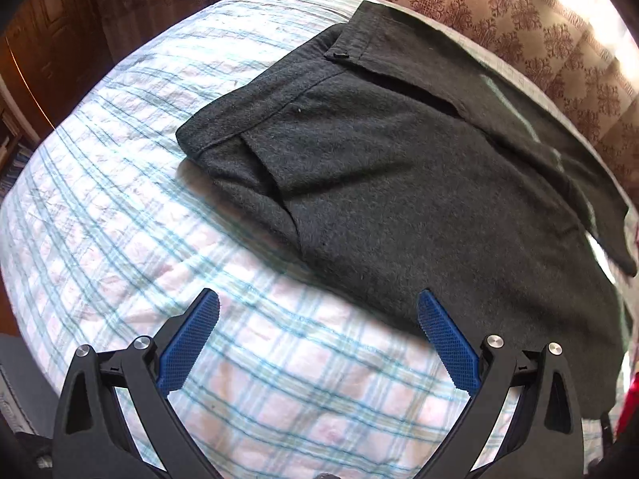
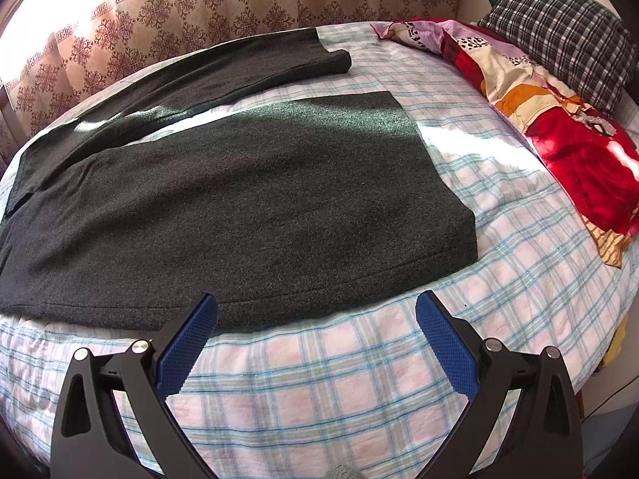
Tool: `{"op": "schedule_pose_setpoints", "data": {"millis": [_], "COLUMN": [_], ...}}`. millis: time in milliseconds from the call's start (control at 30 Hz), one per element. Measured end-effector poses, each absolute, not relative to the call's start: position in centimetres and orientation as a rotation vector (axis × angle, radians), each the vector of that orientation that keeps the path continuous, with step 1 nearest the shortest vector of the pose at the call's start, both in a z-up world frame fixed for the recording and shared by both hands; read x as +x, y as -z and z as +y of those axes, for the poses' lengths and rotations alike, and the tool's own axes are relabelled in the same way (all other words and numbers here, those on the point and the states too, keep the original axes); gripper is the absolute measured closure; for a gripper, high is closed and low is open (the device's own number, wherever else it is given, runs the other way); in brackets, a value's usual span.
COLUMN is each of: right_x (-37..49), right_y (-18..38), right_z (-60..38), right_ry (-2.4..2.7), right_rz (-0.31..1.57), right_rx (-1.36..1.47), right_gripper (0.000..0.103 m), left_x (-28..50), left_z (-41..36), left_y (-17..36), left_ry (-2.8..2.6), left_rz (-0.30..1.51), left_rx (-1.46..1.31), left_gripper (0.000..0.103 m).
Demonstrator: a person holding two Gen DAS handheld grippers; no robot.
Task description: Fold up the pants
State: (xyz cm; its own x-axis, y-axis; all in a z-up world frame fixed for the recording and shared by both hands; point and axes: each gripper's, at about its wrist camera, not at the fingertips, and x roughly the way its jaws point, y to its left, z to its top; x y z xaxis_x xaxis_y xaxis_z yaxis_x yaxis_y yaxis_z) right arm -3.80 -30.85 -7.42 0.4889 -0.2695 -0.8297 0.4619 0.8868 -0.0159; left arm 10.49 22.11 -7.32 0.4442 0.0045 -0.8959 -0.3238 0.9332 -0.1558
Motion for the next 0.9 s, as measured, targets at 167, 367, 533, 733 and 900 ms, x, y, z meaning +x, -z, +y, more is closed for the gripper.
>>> {"op": "schedule_pose_setpoints", "data": {"millis": [167,367,533,733,900], "right_x": [-3.8,-3.5,-3.4,-4.1,-5.5], "right_y": [7.8,8.3,8.5,7.6,7.5], "right_z": [-31.5,-31.6,-32.0,-34.7,-38.7], "right_ry": [0.456,0.458,0.457,0.494,0.539], "right_rz": [0.971,0.979,0.982,0.944,0.923], "right_rx": [0.247,0.248,0.274,0.375,0.546], "right_gripper": [0.005,0.005,0.005,0.005,0.005], "left_x": [12.2,14.1,15.6,16.7,15.4], "left_z": [25.7,28.3,28.4,27.7,28.7], "left_y": [8.2,10.4,11.3,11.4,10.9], "left_ry": [-0.126,-0.181,-0.171,-0.162,-0.149], "left_rz": [1.086,1.122,1.107,1.102,1.071], "left_rx": [-0.542,-0.593,-0.625,-0.643,-0.705], "left_gripper": [0.018,0.022,0.026,0.050,0.077]}}
